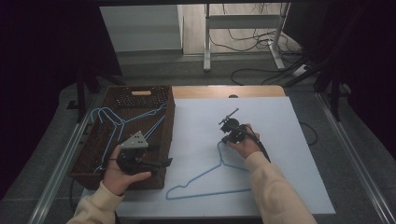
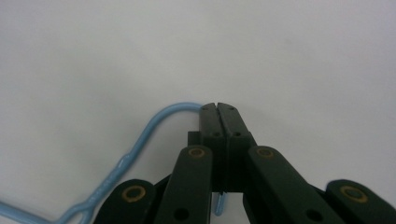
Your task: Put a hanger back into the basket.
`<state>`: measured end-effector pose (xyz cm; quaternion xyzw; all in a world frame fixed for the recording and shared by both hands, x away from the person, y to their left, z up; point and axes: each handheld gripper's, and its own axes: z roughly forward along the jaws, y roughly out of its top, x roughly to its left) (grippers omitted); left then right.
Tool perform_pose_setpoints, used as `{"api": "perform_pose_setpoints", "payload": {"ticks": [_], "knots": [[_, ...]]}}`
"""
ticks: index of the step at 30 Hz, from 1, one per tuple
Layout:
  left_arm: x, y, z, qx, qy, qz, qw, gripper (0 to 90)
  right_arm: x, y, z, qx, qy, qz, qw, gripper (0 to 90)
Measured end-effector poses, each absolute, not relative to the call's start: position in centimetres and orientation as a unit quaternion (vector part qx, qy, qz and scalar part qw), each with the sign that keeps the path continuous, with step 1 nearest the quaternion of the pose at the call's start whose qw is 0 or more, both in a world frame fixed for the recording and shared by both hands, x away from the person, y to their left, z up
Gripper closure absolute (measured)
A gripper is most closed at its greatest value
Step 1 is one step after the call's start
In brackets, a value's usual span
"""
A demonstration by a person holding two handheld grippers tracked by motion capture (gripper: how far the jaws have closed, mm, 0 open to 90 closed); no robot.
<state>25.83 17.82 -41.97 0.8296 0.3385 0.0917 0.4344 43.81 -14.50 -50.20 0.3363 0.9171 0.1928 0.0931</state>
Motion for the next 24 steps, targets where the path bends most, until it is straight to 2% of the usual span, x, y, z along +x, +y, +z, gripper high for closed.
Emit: {"api": "perform_pose_setpoints", "payload": {"ticks": [5, 13, 24], "knots": [[25.8, 17.5, -42.0, 0.831, 0.337, 0.090, 0.433, 28.9, 44.3, -16.3, -50.1, 0.363, 0.907, 0.183, 0.111, 89.9], [25.9, 17.6, -42.1, 0.831, 0.338, 0.090, 0.432, 28.9, 44.7, -22.2, -49.6, 0.434, 0.876, 0.166, 0.129, 89.9], [25.9, 17.3, -42.2, 0.833, 0.336, 0.089, 0.430, 28.9, 42.9, -29.4, -49.2, 0.502, 0.841, 0.146, 0.137, 89.9]]}}
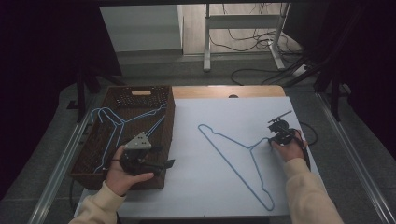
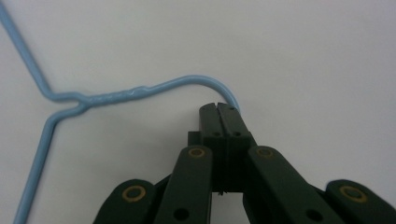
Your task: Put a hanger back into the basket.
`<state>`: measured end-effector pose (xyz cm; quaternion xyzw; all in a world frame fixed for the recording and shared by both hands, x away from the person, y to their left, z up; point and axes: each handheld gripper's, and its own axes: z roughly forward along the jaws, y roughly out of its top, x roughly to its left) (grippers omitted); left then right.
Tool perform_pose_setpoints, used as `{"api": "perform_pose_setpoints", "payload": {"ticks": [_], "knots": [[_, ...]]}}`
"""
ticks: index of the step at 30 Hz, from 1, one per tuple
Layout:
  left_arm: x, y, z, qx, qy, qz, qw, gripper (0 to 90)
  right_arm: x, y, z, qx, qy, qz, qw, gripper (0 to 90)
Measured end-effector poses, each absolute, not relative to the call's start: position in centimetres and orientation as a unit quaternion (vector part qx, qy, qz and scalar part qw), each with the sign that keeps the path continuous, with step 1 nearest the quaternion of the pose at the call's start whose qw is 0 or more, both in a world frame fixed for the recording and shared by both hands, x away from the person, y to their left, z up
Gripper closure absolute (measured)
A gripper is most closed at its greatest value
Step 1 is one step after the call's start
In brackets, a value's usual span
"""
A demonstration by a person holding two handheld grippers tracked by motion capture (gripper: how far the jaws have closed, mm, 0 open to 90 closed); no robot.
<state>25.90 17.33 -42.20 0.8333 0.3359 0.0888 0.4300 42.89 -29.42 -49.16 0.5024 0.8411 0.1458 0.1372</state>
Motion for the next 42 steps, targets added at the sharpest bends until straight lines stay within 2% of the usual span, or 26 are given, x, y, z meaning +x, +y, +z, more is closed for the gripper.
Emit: {"api": "perform_pose_setpoints", "payload": {"ticks": [7, 12, 22, 32, 42], "knots": [[25.9, 17.3, -42.2, 0.833, 0.335, 0.089, 0.430, 28.8, 40.3, -30.6, -48.7, 0.495, 0.844, 0.151, 0.140, 89.9], [25.9, 17.2, -42.2, 0.834, 0.335, 0.087, 0.429, 28.9, 36.5, -27.7, -47.6, 0.426, 0.876, 0.213, 0.080, 89.9], [25.8, 17.2, -42.1, 0.834, 0.333, 0.089, 0.431, 28.9, 31.1, -22.9, -49.3, 0.349, 0.917, 0.195, 0.002, 89.9], [25.8, 17.2, -42.1, 0.834, 0.333, 0.089, 0.431, 28.9, 29.2, -20.0, -50.2, 0.327, 0.921, 0.208, -0.044, 89.9], [25.8, 17.3, -42.0, 0.834, 0.332, 0.090, 0.430, 28.9, 29.3, -14.5, -50.6, 0.293, 0.930, 0.216, -0.057, 89.8]]}}
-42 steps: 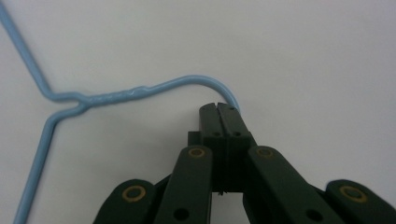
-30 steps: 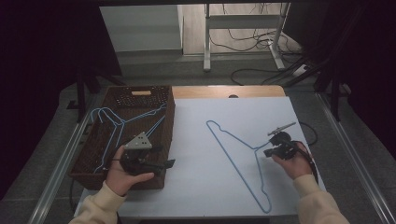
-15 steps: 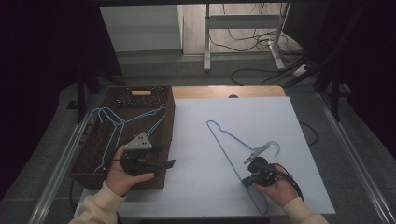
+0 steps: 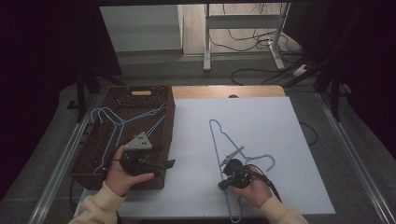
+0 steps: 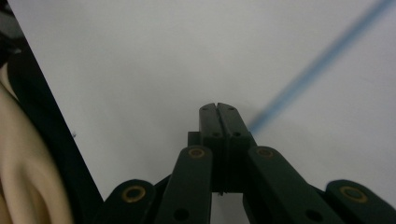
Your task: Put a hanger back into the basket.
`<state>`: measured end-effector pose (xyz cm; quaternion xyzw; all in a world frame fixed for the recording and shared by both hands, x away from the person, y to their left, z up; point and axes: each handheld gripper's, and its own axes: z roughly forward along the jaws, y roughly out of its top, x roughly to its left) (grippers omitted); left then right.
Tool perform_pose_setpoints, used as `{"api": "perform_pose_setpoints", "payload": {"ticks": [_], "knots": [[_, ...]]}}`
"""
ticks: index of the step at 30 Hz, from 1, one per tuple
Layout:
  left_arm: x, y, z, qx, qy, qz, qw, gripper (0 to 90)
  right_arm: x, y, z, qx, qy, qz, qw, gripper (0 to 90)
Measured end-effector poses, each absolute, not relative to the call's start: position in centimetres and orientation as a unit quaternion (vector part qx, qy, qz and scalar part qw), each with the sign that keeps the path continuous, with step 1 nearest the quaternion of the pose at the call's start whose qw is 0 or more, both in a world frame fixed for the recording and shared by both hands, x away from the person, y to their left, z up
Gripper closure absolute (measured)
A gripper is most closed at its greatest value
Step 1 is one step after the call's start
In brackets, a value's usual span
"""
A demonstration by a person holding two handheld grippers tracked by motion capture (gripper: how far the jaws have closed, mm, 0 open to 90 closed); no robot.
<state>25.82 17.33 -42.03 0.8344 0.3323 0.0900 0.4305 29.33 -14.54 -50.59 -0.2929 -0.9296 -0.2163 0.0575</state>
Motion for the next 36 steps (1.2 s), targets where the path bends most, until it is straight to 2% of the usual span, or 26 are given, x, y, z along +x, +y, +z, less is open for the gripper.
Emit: {"api": "perform_pose_setpoints", "payload": {"ticks": [3, 10, 13, 17, 36], "knots": [[25.8, 17.6, -42.1, 0.832, 0.336, 0.090, 0.432, 28.9, 29.4, -14.0, -50.2, -0.287, -0.931, -0.221, 0.042, 89.9], [25.8, 17.5, -42.0, 0.833, 0.335, 0.091, 0.432, 28.9, 29.8, -16.3, -50.1, -0.323, -0.918, -0.229, 0.021, 89.9], [25.8, 17.3, -42.0, 0.833, 0.333, 0.091, 0.432, 28.9, 29.6, -16.6, -50.4, -0.325, -0.919, -0.224, 0.026, 89.9], [25.9, 17.2, -42.1, 0.835, 0.332, 0.090, 0.430, 28.9, 29.5, -16.1, -50.7, -0.321, -0.917, -0.233, 0.036, 89.9], [25.9, 17.3, -42.0, 0.833, 0.334, 0.091, 0.432, 28.9, 30.9, -12.3, -51.4, -0.319, -0.908, -0.271, 0.028, 89.8]]}}
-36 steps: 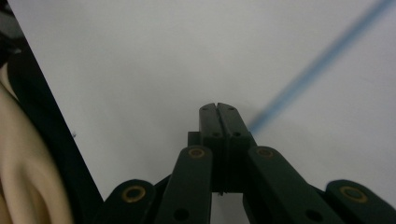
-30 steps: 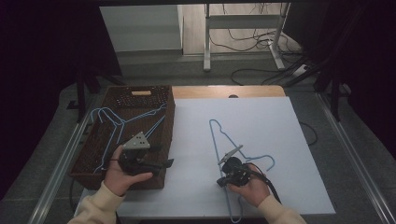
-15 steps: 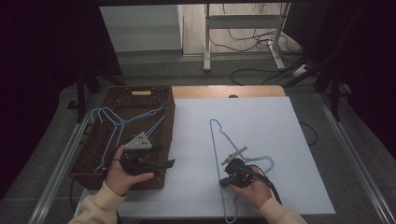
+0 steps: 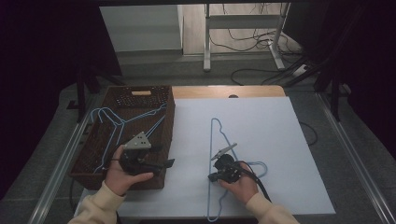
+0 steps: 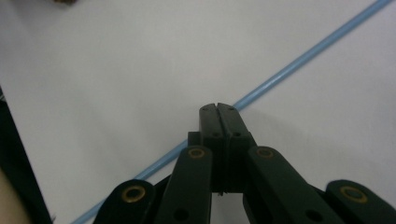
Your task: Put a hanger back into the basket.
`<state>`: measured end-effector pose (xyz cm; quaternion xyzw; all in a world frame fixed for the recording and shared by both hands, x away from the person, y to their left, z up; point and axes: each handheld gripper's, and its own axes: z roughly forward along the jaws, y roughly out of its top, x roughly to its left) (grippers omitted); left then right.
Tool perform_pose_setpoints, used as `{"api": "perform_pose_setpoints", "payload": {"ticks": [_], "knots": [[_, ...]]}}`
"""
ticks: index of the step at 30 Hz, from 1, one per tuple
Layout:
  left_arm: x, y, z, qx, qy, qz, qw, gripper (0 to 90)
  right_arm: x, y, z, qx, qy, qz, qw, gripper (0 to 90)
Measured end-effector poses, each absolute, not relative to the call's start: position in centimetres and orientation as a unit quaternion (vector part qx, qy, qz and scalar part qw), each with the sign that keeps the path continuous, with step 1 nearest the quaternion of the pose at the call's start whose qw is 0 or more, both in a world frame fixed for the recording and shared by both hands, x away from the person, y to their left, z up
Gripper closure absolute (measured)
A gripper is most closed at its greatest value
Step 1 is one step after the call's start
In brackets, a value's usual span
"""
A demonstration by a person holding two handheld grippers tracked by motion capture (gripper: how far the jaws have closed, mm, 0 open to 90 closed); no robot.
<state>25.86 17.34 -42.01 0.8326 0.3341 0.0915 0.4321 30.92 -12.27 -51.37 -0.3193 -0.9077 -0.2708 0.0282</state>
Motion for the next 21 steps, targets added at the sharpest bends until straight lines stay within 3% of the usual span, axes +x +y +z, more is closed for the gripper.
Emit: {"api": "perform_pose_setpoints", "payload": {"ticks": [11, 21], "knots": [[25.8, 17.4, -42.0, 0.832, 0.334, 0.092, 0.434, 28.9, 32.7, -10.0, -51.4, -0.318, -0.905, -0.280, 0.026, 89.8], [25.8, 17.6, -41.9, 0.832, 0.334, 0.093, 0.433, 28.9, 37.3, -18.8, -49.0, -0.412, -0.869, -0.264, -0.068, 89.8]]}}
